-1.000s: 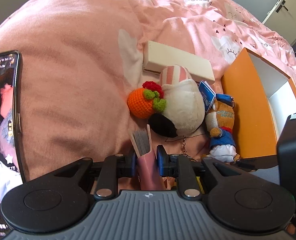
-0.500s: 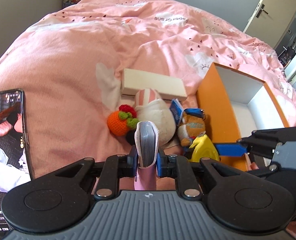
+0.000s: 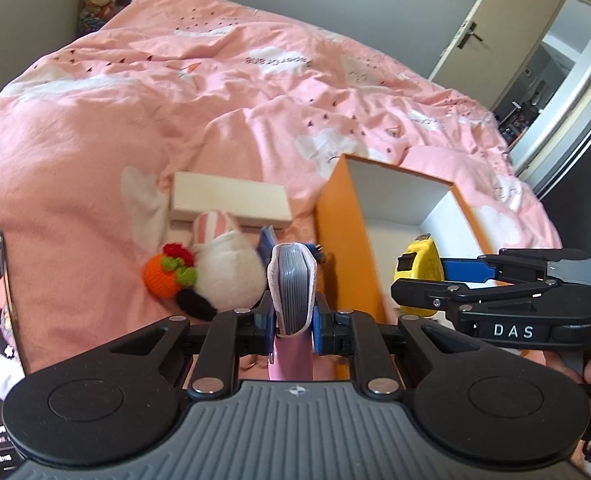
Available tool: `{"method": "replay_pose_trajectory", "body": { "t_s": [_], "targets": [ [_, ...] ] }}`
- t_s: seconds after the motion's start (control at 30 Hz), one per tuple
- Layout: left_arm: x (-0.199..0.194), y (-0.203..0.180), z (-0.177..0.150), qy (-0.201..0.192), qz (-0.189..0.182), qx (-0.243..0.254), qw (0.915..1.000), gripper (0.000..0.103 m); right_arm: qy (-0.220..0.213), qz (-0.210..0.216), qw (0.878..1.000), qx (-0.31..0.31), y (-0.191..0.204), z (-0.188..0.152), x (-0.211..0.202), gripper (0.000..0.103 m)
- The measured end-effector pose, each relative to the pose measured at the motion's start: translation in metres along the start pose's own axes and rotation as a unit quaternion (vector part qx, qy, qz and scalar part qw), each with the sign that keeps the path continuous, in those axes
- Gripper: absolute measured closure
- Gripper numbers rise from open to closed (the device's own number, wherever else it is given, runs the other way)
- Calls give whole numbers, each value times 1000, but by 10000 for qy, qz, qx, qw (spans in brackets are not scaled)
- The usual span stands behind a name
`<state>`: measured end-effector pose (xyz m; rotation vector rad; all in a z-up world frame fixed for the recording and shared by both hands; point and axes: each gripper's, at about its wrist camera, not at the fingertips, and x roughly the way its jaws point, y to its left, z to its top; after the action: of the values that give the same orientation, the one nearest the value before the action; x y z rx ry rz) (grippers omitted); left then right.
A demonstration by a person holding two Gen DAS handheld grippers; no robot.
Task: Organize objects
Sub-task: 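Carry the pink holder with the left tool while the right tool carries the tape measure to the orange box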
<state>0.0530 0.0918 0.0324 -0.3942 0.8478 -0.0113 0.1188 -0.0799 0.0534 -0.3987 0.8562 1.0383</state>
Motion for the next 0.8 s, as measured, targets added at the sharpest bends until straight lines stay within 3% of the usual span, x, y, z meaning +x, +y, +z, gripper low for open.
{"method": "replay_pose_trajectory", "body": {
  "t_s": [0.23,0.43,0.57,0.8],
  "targets": [
    [2,-37,23,110,-873,154,9960,84,-129,-514,9970,562,-51,-8,-24,49],
    [51,-79,29,846,-1729,-2,9813,84,-205,-744,9926,937,-82,-28,-40,49],
    [90,-103,26,1297,-1854,-124,9740,84,-224,-830,9899,1128,-101,-41,-47,49],
    [138,-128,18,1740,-1409,-247,9743,84,-237,-831,9899,1124,-124,-53,-49,49]
  ]
}}
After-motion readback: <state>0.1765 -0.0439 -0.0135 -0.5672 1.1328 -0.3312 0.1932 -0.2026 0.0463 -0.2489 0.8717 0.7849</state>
